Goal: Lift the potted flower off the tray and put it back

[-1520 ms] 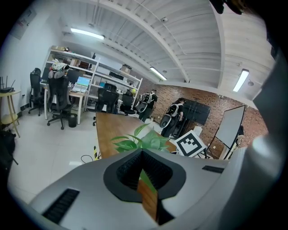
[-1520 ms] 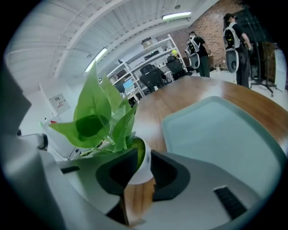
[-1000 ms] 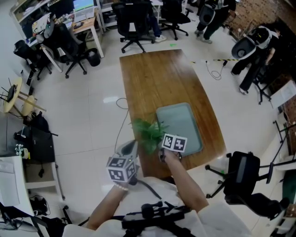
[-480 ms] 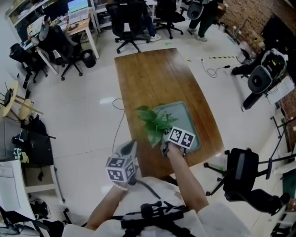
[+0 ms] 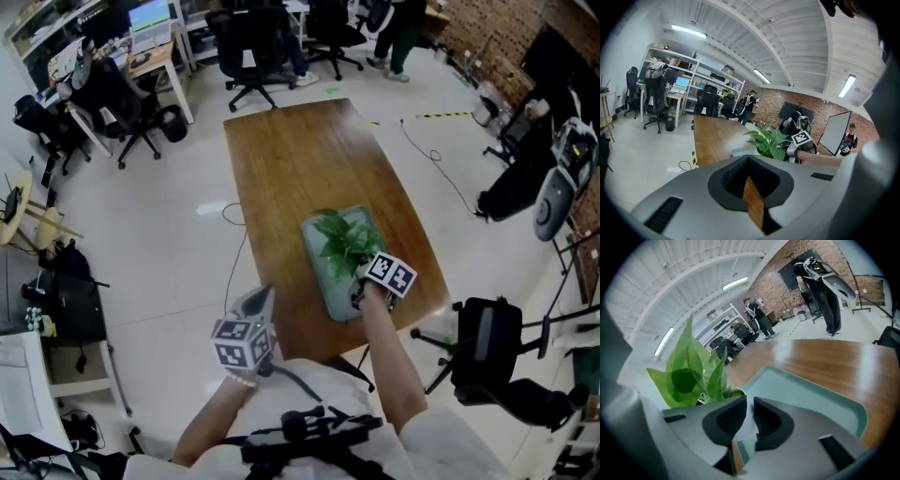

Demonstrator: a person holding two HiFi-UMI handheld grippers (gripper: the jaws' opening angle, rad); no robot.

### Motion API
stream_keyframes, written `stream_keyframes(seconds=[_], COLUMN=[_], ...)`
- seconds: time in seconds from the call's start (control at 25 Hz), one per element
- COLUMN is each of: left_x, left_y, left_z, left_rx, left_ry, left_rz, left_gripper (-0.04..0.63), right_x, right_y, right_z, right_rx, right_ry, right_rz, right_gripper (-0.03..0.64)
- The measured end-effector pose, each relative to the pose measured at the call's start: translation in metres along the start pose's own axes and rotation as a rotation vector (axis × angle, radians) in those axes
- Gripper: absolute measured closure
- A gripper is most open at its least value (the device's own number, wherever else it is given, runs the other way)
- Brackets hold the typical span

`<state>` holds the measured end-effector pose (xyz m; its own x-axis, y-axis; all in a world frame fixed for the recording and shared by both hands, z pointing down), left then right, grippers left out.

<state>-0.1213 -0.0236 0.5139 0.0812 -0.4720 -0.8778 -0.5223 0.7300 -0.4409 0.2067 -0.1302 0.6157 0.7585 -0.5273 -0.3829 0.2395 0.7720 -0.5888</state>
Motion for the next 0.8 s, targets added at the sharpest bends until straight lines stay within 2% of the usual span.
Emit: stream_keyframes(seconds=[0.32, 0.8], left_x=[0.001, 0.000], left_y=[-0.004, 0.000], left_z=[0.005, 0.002], left_rx=[-0.013, -0.011], left_ry=[-0.010, -0.006], left_rz=[-0.013, -0.014], left_gripper=[0.600, 0.600], right_x=[0.001, -0.001], right_y=[0.000, 0.003], right_z=[0.026, 0.033], right_rx=[-0.040, -0.039], right_ry=[-0.048, -0.092], right_rz=[0.012, 0.018], right_gripper=[0.566, 0.550])
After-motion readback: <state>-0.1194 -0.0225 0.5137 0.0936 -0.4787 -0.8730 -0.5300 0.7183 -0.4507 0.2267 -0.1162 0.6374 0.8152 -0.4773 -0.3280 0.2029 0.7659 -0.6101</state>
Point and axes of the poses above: the fingertips, and each gripper's own axes: y backward along the fingers, z to its right, x out of its top, the point moved 9 cm from there along y, backward along the fingers, and after that the axes turned 13 degrees about -y, right-handed, at the moved point
